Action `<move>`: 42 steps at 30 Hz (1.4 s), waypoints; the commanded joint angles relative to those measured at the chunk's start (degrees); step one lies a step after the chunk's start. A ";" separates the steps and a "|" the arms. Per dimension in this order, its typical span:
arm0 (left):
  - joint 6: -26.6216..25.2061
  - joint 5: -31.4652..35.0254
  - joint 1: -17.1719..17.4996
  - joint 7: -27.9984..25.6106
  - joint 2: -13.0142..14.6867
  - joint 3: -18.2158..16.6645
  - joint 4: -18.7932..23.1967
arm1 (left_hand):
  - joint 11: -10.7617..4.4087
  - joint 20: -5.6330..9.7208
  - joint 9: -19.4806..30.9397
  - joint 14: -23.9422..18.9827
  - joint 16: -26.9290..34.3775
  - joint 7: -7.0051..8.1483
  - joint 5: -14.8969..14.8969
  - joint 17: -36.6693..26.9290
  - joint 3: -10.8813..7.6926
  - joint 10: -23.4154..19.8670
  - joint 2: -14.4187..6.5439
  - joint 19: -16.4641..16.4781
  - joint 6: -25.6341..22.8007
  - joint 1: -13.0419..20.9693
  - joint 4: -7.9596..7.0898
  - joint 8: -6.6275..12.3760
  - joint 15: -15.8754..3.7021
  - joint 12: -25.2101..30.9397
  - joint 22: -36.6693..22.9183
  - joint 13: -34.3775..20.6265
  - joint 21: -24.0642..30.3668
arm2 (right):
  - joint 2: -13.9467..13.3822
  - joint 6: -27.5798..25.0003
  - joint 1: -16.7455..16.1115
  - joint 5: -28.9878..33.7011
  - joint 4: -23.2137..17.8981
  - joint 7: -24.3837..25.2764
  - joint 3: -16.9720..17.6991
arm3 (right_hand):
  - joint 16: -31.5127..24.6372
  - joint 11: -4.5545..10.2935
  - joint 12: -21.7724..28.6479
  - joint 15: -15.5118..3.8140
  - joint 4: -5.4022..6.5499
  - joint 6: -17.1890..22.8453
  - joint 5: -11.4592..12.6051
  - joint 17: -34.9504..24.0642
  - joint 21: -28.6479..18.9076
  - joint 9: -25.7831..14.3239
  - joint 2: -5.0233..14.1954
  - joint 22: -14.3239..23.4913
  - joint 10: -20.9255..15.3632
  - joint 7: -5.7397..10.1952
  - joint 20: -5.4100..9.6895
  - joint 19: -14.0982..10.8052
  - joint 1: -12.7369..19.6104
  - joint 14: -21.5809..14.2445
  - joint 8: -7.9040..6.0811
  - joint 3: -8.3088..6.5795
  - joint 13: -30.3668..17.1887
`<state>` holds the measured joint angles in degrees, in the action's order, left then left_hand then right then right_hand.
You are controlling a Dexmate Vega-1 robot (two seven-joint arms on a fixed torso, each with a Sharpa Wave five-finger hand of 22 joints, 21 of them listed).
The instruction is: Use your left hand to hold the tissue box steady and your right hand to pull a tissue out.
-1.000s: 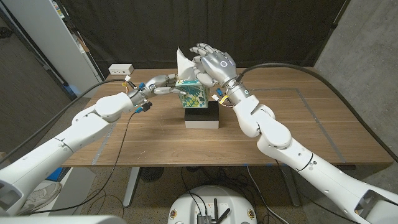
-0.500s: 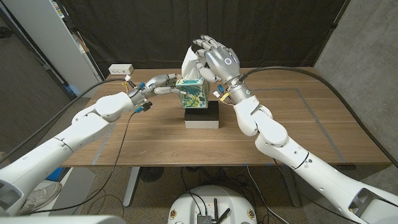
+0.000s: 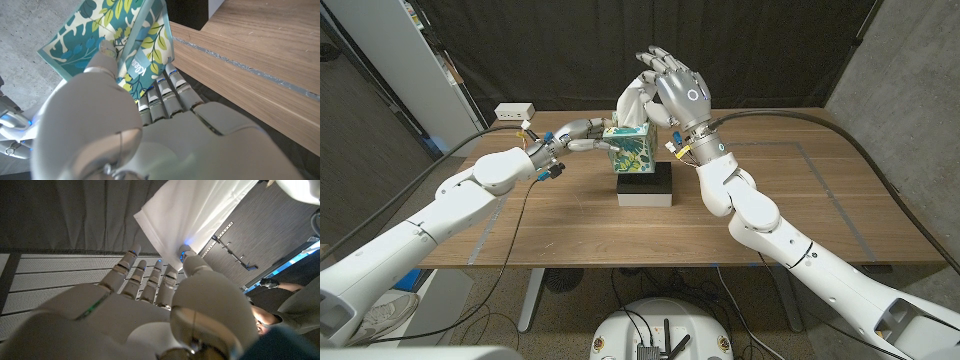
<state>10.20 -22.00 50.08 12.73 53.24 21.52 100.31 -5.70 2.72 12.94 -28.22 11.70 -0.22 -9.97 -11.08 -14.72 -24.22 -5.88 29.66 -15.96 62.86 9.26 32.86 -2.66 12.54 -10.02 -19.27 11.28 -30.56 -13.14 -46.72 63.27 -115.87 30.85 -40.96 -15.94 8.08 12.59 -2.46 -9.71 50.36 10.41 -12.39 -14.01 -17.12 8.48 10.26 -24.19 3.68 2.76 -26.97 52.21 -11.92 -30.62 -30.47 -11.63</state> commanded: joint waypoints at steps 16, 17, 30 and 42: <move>-1.11 0.30 0.74 -0.62 0.61 -0.21 1.65 | 0.03 0.19 0.04 -0.41 0.23 -0.11 -0.31 -0.16 -0.47 -0.27 -0.17 0.20 -0.41 0.18 0.19 0.30 -6.14 -0.03 -0.20 -0.35 0.44 | 0.46 -0.22 0.75 0.30 0.73 7.83 0.21 | -0.20 0.05 -0.01 -9.58 0.18 0.43 0.33 -0.45 -0.15 -0.08 0.40 0.28 -0.99 0.10 4.83 -0.20 1.35 -0.17 -0.64 1.55 -0.16; -1.09 0.21 0.74 -0.55 0.59 -0.21 1.61 | -0.04 0.17 0.04 -0.41 0.23 -0.10 -0.31 -0.16 -0.47 -0.28 -0.16 0.21 -0.39 0.20 0.20 0.29 -6.10 -0.03 -0.20 -0.35 0.44 | 0.58 -0.23 0.81 0.37 0.86 8.26 0.21 | -0.18 0.08 0.00 -9.59 0.18 0.46 0.34 -0.46 -0.15 -0.07 0.41 0.28 -1.03 0.09 4.83 -0.19 1.38 -0.12 -0.66 1.60 -0.16; -0.90 0.28 0.30 -0.26 0.36 -0.06 1.03 | 0.05 0.17 0.04 -0.38 0.23 -0.11 -0.30 -0.17 -0.48 -0.29 -0.14 0.21 -0.36 0.13 0.16 0.30 -6.13 -0.03 -0.20 -0.38 0.45 | 1.80 0.43 2.12 -0.28 3.00 12.33 0.07 | -0.19 0.07 -0.12 -9.58 0.34 0.46 0.41 -0.55 -0.06 0.03 0.52 0.28 -1.25 0.12 4.84 -0.09 1.88 -0.10 -0.91 2.42 -0.20; -1.03 0.08 -0.46 0.45 0.32 0.10 0.38 | 0.00 0.16 0.03 -0.35 0.23 -0.15 -0.30 -0.17 -0.55 -0.19 -0.17 0.20 -0.34 0.08 0.14 0.31 -6.11 -0.08 -0.20 -0.40 0.45 | 3.46 1.85 4.07 -1.71 6.45 18.30 -0.40 | -0.19 0.23 -0.11 -9.72 0.46 0.44 0.46 -0.64 -0.03 0.13 0.62 0.28 -1.72 0.20 4.84 -0.13 2.28 -0.09 -1.12 3.13 -0.23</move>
<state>9.27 -21.77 50.17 12.68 53.56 21.42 101.16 -5.70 2.72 12.71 -28.22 11.64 -0.20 -9.90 -11.08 -14.70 -24.22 -5.64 29.66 -15.94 63.10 9.26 32.87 -2.66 12.54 -9.98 -19.56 11.28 -28.43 -12.49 -44.19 62.70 -112.11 44.50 -40.91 -15.94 8.19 12.59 -2.46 -9.34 50.33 10.64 -12.93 -14.01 -16.89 9.21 10.26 -25.31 3.67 2.76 -26.96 53.73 -11.91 -31.37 -27.70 -11.63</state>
